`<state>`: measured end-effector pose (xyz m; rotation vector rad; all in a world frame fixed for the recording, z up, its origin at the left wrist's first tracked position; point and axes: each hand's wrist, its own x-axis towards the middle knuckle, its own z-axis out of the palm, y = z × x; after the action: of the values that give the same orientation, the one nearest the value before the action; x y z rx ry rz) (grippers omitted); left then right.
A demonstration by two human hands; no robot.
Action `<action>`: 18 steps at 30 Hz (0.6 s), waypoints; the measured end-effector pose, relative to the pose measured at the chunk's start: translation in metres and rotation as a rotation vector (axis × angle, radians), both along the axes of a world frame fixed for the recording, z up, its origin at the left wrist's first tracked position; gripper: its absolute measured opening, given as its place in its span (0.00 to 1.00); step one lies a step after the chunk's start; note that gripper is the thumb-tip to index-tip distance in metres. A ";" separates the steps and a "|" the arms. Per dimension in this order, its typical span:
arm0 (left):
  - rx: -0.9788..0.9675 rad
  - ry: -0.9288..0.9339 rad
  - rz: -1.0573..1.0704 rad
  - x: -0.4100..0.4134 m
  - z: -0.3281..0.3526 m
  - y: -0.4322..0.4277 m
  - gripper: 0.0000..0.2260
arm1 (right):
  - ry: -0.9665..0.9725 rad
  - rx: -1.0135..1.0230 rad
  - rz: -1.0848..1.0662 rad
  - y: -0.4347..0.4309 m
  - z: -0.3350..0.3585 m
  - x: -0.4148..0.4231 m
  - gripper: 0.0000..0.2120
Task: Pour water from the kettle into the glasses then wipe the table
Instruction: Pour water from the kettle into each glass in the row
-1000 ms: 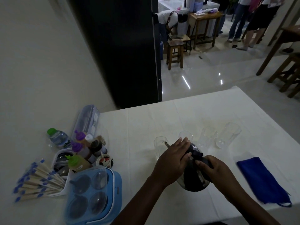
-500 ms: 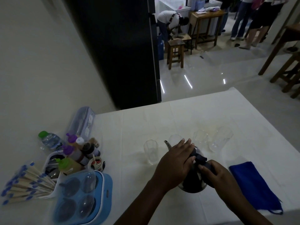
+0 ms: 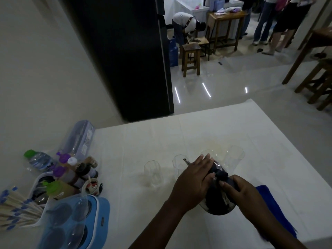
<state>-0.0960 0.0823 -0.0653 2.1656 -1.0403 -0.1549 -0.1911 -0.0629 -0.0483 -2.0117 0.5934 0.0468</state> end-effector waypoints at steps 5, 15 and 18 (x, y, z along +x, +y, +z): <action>-0.002 0.067 0.023 0.005 -0.006 -0.002 0.25 | 0.016 -0.033 0.044 -0.006 0.004 0.011 0.08; -0.022 0.114 0.029 0.015 -0.013 0.002 0.24 | 0.049 -0.093 0.098 -0.002 0.010 0.024 0.10; -0.022 0.119 0.019 0.016 -0.015 0.003 0.24 | 0.063 -0.091 0.088 -0.001 0.011 0.023 0.10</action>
<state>-0.0804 0.0856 -0.0805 2.1189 -0.9493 -0.2595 -0.1680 -0.0634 -0.0378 -2.1310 0.5547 0.1390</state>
